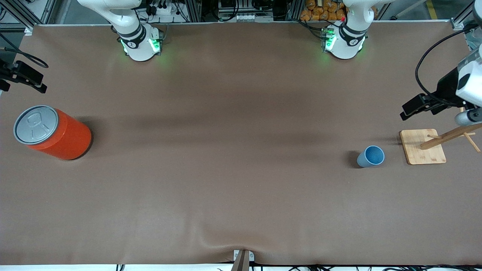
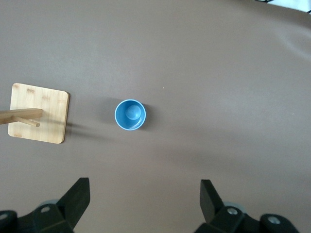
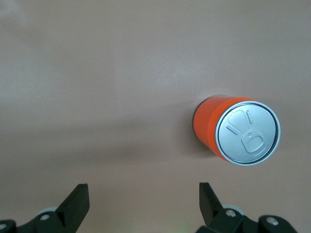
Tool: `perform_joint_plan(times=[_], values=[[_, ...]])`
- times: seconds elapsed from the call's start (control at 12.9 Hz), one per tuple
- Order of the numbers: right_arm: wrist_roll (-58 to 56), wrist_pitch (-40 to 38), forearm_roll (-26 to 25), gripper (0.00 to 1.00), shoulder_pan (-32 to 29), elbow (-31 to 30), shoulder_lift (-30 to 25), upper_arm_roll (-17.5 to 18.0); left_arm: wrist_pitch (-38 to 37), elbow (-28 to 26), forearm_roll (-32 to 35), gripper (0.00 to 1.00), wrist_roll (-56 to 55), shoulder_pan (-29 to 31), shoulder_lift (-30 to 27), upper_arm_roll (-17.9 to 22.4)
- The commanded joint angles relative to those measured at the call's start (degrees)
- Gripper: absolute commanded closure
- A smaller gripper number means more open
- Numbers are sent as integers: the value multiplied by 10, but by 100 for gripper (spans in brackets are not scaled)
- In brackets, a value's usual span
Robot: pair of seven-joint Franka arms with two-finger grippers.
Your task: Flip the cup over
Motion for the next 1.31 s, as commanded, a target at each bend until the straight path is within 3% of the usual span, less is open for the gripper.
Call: perform_joint_plan(times=[0.0, 0.62, 0.7, 0.85, 1.24], values=[[-5, -7, 1, 0, -3, 12, 4, 3, -26, 9, -1, 0, 0, 3, -13, -7], [-5, -7, 2, 0, -6, 12, 5, 3, -36, 63, 34, 0, 8, 2, -4, -6], [-5, -7, 1, 0, -4, 12, 5, 2, -52, 63, 34, 0, 7, -10, -7, 1], [-6, -7, 2, 0, -6, 12, 5, 2, -95, 56, 34, 0, 22, -57, -16, 55], [-5, -7, 2, 0, -2, 12, 5, 2, -105, 3, 35, 0, 57, -90, -50, 87]])
